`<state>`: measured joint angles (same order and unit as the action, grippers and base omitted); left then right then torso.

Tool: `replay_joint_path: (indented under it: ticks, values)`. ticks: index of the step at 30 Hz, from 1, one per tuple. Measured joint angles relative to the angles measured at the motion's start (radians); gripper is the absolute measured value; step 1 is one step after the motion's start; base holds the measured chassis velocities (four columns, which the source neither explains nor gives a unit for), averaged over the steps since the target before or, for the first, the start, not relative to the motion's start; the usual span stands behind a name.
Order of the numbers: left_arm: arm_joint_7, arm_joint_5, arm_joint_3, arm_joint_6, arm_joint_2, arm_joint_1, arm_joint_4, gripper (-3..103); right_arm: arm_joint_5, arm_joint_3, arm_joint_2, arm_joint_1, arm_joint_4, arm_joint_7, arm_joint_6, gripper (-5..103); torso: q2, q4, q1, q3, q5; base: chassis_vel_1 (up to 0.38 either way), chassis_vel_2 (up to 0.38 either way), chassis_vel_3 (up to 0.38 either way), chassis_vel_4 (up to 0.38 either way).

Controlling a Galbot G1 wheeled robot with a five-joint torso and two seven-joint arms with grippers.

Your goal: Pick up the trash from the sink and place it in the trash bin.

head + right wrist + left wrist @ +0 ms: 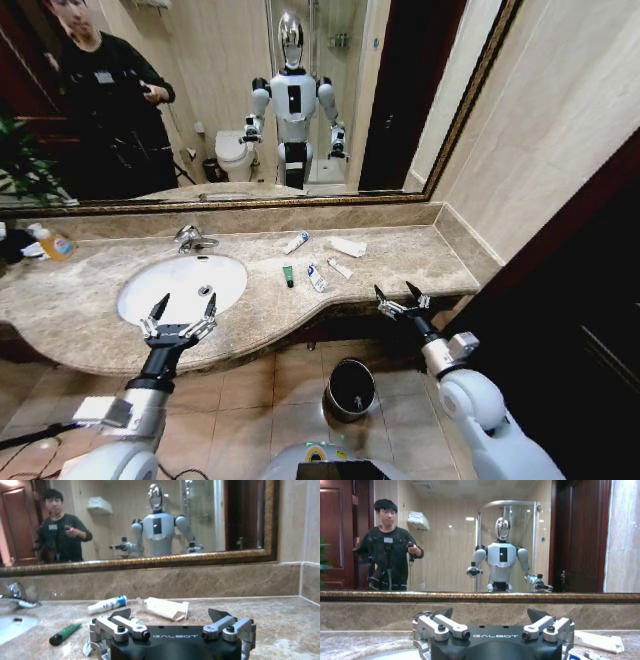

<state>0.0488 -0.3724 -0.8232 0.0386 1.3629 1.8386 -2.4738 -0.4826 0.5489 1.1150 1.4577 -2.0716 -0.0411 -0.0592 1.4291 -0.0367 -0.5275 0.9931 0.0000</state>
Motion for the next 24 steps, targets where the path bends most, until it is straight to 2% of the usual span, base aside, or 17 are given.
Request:
replay_joint_path:
  ticks: [7,9,12,13,16,20,24]
  values:
    - [0.000,0.000,0.000,0.000,0.000,0.000,0.000,100,-0.016,-0.044,-0.059,-0.143,0.120,-0.119,-0.022,100,0.000,-0.0001,0.000,0.000,0.0002,0.000,0.000,0.000,0.000]
    - [0.000,0.000,0.000,0.000,0.000,0.000,0.000,100,-0.025,-0.054,-0.067,-0.165,0.132,-0.128,-0.031,100,0.000,0.0000,0.000,0.000,-0.0001,0.000,0.000,0.000,0.000]
    - [0.000,0.000,0.000,0.000,0.000,0.000,0.000,100,-0.052,-0.123,-0.089,-0.284,0.210,-0.154,-0.066,100,0.000,-0.0003,0.000,0.000,0.0003,0.000,0.000,0.000,0.000]
    - [0.000,0.000,0.000,0.000,0.000,0.000,0.000,100,-0.052,-0.123,-0.089,-0.284,0.210,-0.154,-0.066,100,0.000,-0.0003,0.000,0.000,0.0003,0.000,0.000,0.000,0.000]
    - [0.000,0.000,0.000,0.000,0.000,0.000,0.000,100,-0.075,-0.212,-0.095,-0.408,0.317,-0.196,-0.088,100,0.000,-0.0003,0.000,0.000,0.0001,0.000,0.000,0.000,0.000]
    - [0.000,0.000,0.000,0.000,0.000,0.000,0.000,100,-0.078,-0.256,-0.091,-0.466,0.371,-0.213,-0.091,100,0.000,-0.0003,0.000,0.000,-0.0001,0.000,0.000,0.000,0.000]
    - [0.000,0.000,0.000,0.000,0.000,0.000,0.000,100,-0.070,-0.350,-0.066,-0.571,0.468,-0.226,-0.092,100,0.000,-0.0002,0.000,0.000,-0.0001,0.000,0.000,0.000,0.000]
